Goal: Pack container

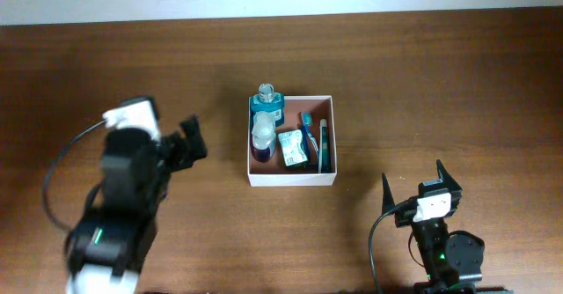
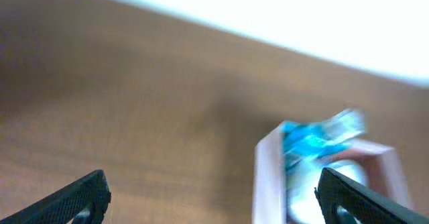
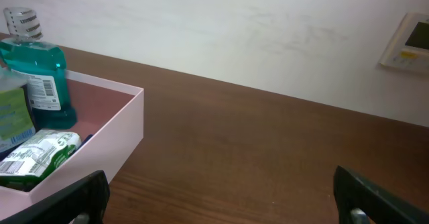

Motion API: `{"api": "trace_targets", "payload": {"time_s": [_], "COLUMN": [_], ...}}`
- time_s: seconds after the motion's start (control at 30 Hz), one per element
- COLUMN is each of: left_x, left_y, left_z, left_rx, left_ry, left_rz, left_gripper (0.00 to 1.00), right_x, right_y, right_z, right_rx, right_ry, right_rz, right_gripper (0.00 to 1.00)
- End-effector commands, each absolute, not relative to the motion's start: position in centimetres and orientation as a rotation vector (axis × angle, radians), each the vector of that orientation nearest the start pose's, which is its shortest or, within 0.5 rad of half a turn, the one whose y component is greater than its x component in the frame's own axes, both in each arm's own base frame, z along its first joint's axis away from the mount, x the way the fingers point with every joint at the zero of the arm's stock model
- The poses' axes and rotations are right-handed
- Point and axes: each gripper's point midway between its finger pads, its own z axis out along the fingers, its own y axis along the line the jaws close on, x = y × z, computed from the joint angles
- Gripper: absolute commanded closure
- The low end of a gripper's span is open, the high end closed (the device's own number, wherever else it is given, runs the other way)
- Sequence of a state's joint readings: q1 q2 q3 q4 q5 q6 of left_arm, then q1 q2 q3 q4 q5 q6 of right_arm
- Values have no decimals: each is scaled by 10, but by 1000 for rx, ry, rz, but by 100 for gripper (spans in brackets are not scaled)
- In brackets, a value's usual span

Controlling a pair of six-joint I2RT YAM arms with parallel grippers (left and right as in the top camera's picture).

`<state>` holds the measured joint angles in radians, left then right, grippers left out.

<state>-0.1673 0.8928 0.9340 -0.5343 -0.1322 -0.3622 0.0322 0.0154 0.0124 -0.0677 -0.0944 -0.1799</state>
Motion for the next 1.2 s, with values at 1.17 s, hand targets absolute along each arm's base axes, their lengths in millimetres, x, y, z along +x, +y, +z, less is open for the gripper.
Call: {"api": "trace_targets", "payload": {"time_s": [1.17], "left_x": [130], "left_y": [27], "left_z": [251], "left_rx": [-412], "left_ry": [1827], "left_rz": [-91], "left_gripper": [1], "right_x": [245], "right_y": [20], "right_z": [158], "right_rx": [-228], "right_ry": [1625], "right_rz": [-52], "right_gripper": [2]}}
